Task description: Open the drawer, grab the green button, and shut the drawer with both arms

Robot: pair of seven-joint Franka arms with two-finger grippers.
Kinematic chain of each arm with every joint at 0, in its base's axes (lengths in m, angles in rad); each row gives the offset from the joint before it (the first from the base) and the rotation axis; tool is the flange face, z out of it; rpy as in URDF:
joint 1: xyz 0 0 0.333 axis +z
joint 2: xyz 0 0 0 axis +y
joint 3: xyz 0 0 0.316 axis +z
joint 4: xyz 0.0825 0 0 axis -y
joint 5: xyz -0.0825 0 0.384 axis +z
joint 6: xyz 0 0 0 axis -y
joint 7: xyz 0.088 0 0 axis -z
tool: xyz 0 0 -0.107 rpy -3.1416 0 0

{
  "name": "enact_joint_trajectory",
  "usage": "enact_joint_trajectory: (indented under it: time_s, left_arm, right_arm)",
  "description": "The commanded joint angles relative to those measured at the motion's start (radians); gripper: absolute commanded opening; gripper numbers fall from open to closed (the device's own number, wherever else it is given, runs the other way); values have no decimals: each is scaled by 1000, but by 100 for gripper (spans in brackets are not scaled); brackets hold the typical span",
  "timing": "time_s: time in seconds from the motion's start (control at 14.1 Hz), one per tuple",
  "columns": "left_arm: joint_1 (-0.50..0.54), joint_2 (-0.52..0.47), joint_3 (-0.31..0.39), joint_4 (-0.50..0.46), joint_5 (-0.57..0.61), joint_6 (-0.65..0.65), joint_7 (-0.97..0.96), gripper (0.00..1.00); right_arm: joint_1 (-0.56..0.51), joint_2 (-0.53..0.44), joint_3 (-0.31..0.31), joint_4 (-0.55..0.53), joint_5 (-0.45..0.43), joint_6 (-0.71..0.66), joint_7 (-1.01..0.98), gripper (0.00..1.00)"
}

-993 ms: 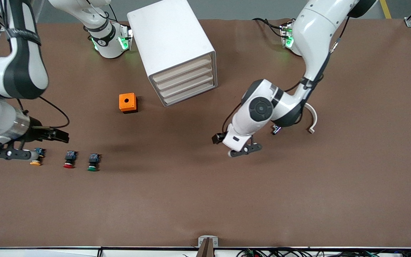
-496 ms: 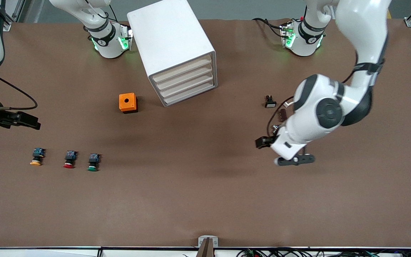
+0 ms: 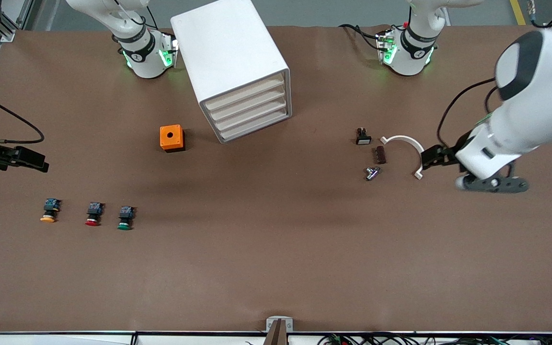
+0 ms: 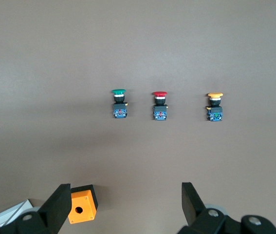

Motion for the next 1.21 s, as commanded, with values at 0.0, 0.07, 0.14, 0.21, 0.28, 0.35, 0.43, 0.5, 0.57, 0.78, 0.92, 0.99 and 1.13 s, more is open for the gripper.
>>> enact_joint_trajectory:
  time_s: [0.0,0.07,0.14,0.21,0.28,0.35,0.43,0.5,0.57,0.78,0.92,0.99,1.13]
  left_arm:
    - [20,-102,9,-63,39,-38,32,100]
    - [38,-143,9,-92,39,-36,35,100]
    - [40,-172,8,-107,39,-36,35,100]
    - [42,-194,8,-121,39,-36,32,100]
    - [42,-226,8,-138,34,-36,31,100]
    - [42,-247,9,-147,31,-36,29,100]
    - [42,-261,9,-149,30,-38,28,100]
    - [42,-268,11,-150,30,-39,29,100]
    - [42,-275,17,-150,30,-39,35,100]
    - [51,-306,34,-175,17,-59,22,100]
    - [51,-338,35,-205,8,-59,22,100]
    - [52,-343,35,-208,8,-52,28,100]
    - [52,-340,35,-198,10,-47,29,100]
  right_arm:
    - [-24,8,12,47,0,-32,-14,100]
    - [-27,8,12,49,2,-32,-14,100]
    - [-29,7,10,49,0,-32,-14,100]
    - [-29,8,12,49,-1,-40,-13,100]
    - [-27,8,10,49,-1,-42,-13,100]
    - [-29,8,10,49,-1,-42,-11,100]
    - [-29,8,10,49,0,-42,-11,100]
    - [-27,8,12,49,0,-42,-8,100]
    - [-27,8,15,49,0,-42,-2,100]
    - [-36,-2,18,49,7,-48,-4,100]
    - [-47,-13,22,49,7,-49,-10,100]
    - [-61,-13,26,49,8,-51,-11,100]
    - [-72,-15,26,49,8,-51,-13,100]
